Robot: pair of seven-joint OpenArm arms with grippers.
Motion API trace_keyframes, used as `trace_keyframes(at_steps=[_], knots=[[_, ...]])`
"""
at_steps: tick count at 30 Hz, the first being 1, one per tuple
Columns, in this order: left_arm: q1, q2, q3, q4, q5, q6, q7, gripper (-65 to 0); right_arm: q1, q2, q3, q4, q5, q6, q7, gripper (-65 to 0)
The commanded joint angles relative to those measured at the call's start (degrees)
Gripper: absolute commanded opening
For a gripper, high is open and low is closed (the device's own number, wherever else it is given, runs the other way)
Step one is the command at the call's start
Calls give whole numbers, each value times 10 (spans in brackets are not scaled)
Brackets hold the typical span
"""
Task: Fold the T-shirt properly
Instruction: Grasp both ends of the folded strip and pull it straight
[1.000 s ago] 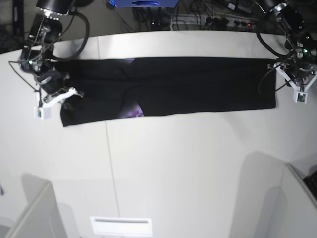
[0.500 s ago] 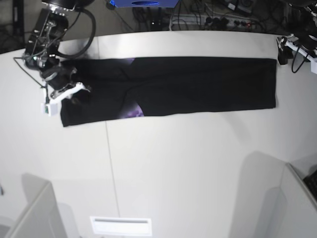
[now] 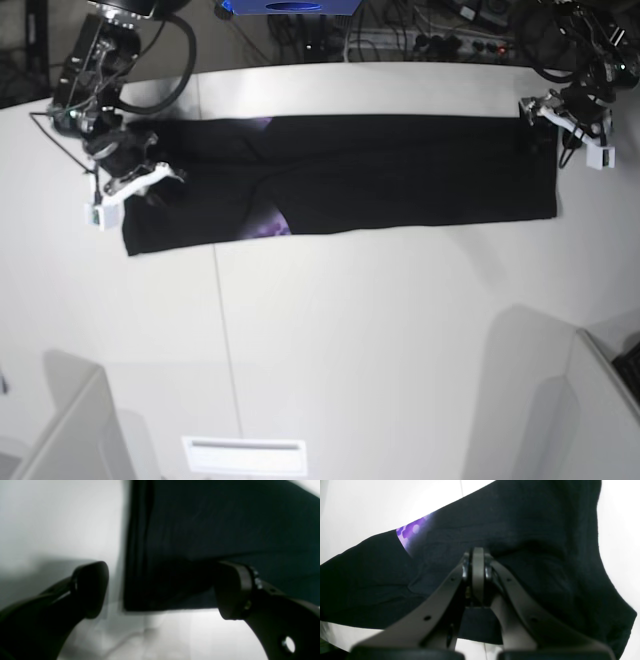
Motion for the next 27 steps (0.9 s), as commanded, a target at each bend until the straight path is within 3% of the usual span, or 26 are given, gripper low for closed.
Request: trace_keyframes(at_steps=[1,5,7,9,17,18,24,27], knots=[[-4,-8,5,-3,-2,-3,3,-13,1,5,1,11,9,4,10,-650],[-7,-8,8,-10,-2,-3,3,-21,1,5,1,11,9,4,10,-650],[-7,-8,8,-10,-2,-3,3,-71,1,5,1,11,9,4,10,-650],[-7,-8,8,-10,-2,-3,3,-160,1,5,1,11,9,4,10,-650],[-7,-8,8,-10,-1,-3,5,-625,1,5,1,11,9,5,10,-650],[-7,-8,8,-10,-1,-3,4,-650,0,5,1,11,17,5,10,-650],[-7,-21,2,-3,-1,-3,2,-650,-22,20,1,11,111,5,10,-650],[-5,-34,2,20,-1,-3,2,-650,-23,27,1,11,124,5,10,-650]])
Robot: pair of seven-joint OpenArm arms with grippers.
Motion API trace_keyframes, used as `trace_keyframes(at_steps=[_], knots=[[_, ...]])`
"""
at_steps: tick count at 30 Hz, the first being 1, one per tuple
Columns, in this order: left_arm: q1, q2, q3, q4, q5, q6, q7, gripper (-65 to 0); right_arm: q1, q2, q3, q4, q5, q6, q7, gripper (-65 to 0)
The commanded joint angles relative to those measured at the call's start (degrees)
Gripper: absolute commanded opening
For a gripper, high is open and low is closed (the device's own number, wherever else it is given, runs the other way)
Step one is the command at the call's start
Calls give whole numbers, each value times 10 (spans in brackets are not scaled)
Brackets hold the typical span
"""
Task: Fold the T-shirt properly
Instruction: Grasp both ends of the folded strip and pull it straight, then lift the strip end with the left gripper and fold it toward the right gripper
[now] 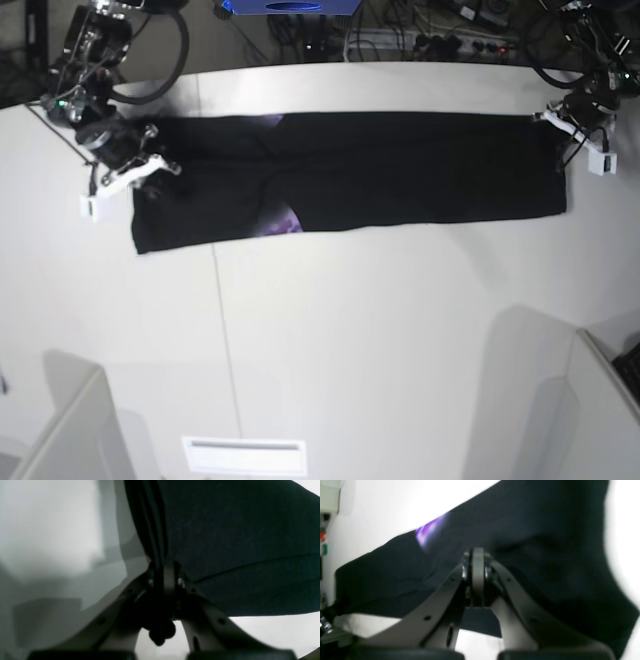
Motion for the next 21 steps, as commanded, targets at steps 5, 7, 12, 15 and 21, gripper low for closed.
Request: trace_keyframes(at_steps=[5,7,12,15,21], knots=[[18,-11,-13,95,-12,-5,-11,-650,3,1,1,11,14,5,8,-650],[30,-10,-19,133,-12,-5,-11,-650,3,1,1,11,14,5,8,-650],[60,0,-9,205,-12,-5,-10,-650,3,0,1,11,14,5,8,-650],[62,6,3,224,-12,-5,-7,-650,3,-2,1,11,14,5,8,-650],[69,7,47,230,-12,2,-7,-650,3,-3,1,11,14,5,8,-650]])
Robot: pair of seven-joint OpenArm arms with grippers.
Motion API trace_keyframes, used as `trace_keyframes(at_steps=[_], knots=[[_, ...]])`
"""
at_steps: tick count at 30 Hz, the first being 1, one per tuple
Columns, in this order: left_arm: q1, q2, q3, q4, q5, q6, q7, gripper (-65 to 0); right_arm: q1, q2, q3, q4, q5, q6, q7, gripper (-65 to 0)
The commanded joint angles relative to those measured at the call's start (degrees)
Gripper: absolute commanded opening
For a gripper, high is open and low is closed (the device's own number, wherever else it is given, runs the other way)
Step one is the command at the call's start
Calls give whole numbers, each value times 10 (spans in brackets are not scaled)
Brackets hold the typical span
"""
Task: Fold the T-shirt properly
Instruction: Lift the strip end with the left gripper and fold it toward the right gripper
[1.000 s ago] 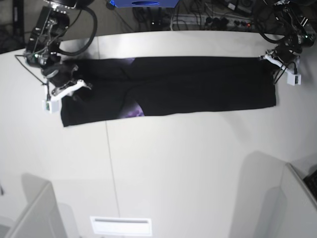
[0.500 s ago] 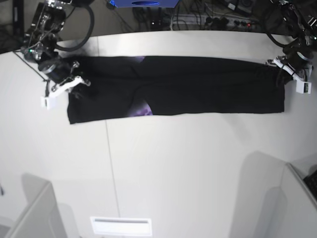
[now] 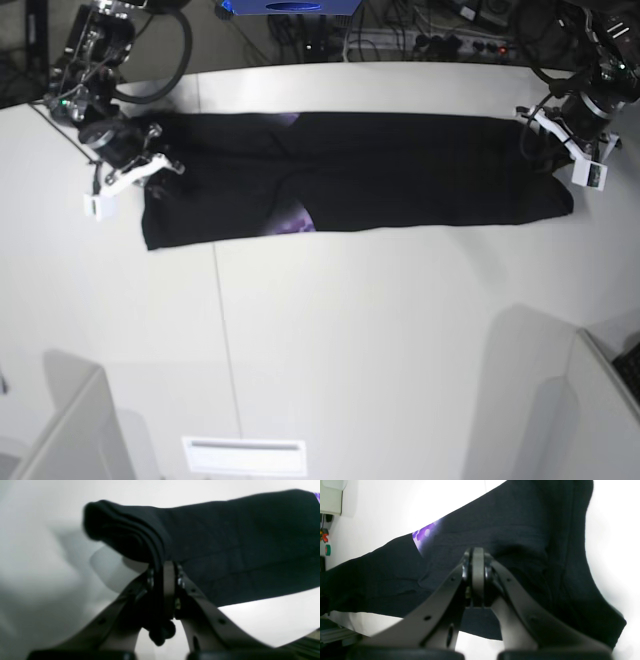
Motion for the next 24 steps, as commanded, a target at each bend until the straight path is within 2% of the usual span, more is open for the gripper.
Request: trace_keyframes(at_steps=[1,13,18,24], knots=[[6,-8,9,20,-10,7,-14,-650,4,5,1,11,10,5,10,-650],[0,-12,162,32,-10,66,-15,-650,4,5,1,11,10,5,10,-650],[-19,-12,228,32,-10,104,-15,-650,4,5,2,9,10,4,10,-650],[-43,-11,302,31,-10,129,-13,-650,4,8,4,7,10,4,10,-650]])
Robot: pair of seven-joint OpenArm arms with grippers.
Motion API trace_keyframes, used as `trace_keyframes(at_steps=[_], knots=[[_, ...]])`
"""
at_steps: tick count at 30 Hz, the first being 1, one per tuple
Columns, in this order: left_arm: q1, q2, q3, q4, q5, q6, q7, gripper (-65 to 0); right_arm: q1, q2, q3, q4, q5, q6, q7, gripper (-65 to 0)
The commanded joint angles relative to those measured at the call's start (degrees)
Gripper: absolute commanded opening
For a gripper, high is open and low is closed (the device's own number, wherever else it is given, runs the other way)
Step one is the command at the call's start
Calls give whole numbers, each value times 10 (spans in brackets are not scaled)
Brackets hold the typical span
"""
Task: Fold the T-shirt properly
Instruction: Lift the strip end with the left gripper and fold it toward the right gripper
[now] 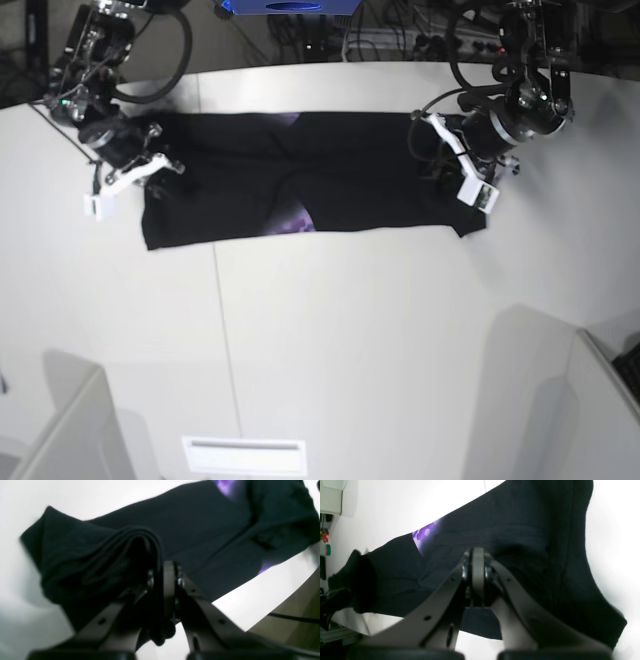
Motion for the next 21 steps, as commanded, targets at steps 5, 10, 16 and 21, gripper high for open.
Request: trace_keyframes(at_steps=[5,10,16,21], knots=[[-19,-2,61,10,-9,12,-9,-650,4,9,5,7,10,4,11,-650],[-19,0,94,11,-9,32,-10,-650,4,9,5,7,9,4,11,-650],[-30,-1,129,12,-10,45,-11,-650,5,10,5,7,8,4,11,-650],[-37,3,137,12,-10,45,-11,-650,6,10,5,6,8,4,11,-650]])
